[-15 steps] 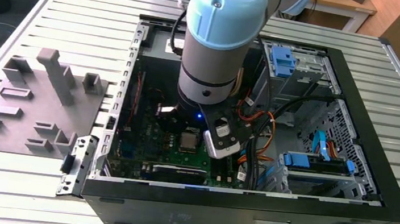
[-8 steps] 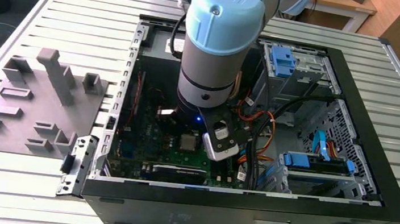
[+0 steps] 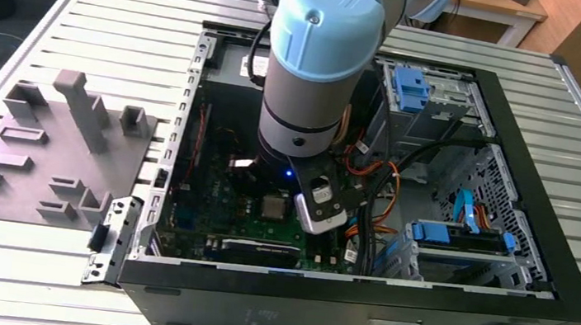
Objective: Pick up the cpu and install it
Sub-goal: 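Pick up the cpu and move it towards the insertion slot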
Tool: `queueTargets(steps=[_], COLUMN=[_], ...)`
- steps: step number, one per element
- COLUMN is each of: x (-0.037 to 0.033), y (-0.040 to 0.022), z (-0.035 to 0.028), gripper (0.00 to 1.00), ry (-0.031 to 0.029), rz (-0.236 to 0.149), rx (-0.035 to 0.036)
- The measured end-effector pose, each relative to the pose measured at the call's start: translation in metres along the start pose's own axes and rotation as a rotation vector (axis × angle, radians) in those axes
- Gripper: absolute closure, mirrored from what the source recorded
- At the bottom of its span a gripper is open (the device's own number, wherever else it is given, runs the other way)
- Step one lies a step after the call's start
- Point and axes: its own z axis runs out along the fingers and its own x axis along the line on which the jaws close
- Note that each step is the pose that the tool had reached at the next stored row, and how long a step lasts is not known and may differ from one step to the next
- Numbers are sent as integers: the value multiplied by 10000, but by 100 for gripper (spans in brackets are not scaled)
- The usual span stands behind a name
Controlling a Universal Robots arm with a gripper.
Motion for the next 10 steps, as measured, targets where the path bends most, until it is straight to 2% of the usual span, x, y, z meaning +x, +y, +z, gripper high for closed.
queueTargets(steps=[10], x=[-6], y=[1], z=[-11], gripper=[53], ry=[-1], rz=[0], rx=[-2])
